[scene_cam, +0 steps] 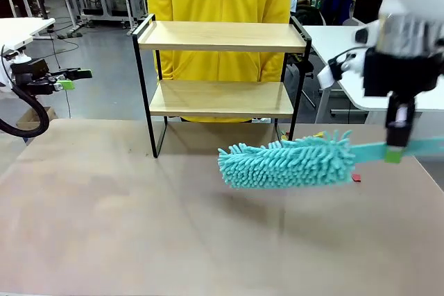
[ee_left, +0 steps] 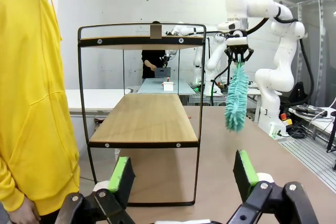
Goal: Clean the shelf.
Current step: Clean the specific section of the Shelf indicated by the human with the Duster, then hand the Duster back to the human.
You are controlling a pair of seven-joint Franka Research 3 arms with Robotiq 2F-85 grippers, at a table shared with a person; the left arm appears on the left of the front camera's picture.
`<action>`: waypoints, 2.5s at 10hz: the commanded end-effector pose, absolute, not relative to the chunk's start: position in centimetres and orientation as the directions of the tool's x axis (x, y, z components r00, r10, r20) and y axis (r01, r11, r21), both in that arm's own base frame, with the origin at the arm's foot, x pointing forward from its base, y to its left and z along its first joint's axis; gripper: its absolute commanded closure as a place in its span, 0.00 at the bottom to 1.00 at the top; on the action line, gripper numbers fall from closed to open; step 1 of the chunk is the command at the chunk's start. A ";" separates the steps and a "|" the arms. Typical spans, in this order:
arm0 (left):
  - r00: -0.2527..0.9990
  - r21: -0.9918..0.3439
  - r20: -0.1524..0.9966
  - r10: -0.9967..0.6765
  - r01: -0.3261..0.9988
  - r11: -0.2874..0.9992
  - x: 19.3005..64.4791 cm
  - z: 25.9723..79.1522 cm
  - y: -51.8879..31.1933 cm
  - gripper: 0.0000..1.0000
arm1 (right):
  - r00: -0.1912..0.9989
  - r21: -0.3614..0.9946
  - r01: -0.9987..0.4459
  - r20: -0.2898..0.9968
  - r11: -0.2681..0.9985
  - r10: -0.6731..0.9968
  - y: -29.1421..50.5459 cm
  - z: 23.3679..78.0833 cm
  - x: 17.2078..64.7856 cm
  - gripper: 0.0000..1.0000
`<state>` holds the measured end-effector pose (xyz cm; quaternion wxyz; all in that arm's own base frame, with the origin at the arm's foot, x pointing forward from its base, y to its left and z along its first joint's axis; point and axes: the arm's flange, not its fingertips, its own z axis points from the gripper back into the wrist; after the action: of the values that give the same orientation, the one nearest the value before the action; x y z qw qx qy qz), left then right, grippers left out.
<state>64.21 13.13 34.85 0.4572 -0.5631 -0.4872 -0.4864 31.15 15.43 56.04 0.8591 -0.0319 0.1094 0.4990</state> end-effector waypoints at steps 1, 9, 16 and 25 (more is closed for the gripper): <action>0.039 -0.028 0.994 0.100 0.993 -0.111 63.9 34.9 13.1 0.00 | 0.358 0.051 -0.921 -0.278 0.386 0.891 15.3 57.6 32.3 0.87; 0.039 -0.028 0.994 0.100 0.993 -0.111 63.9 34.9 13.1 0.00 | 0.427 0.053 -0.890 -0.247 0.453 0.870 15.2 57.4 31.1 0.87; 0.033 -0.016 0.989 0.145 0.993 -0.119 63.0 36.0 15.8 0.00 | 0.368 0.076 -0.918 -0.194 0.388 0.909 15.1 58.0 33.5 0.87; 0.125 -0.120 0.991 -0.052 0.989 0.088 41.9 39.7 4.2 0.00 | 0.041 0.004 -0.999 0.243 0.042 0.969 10.8 53.5 41.1 0.87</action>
<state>43.19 5.86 39.31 0.5582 -0.5012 -0.4578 -0.4771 40.76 11.61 54.20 0.7259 0.0755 -0.0695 0.6801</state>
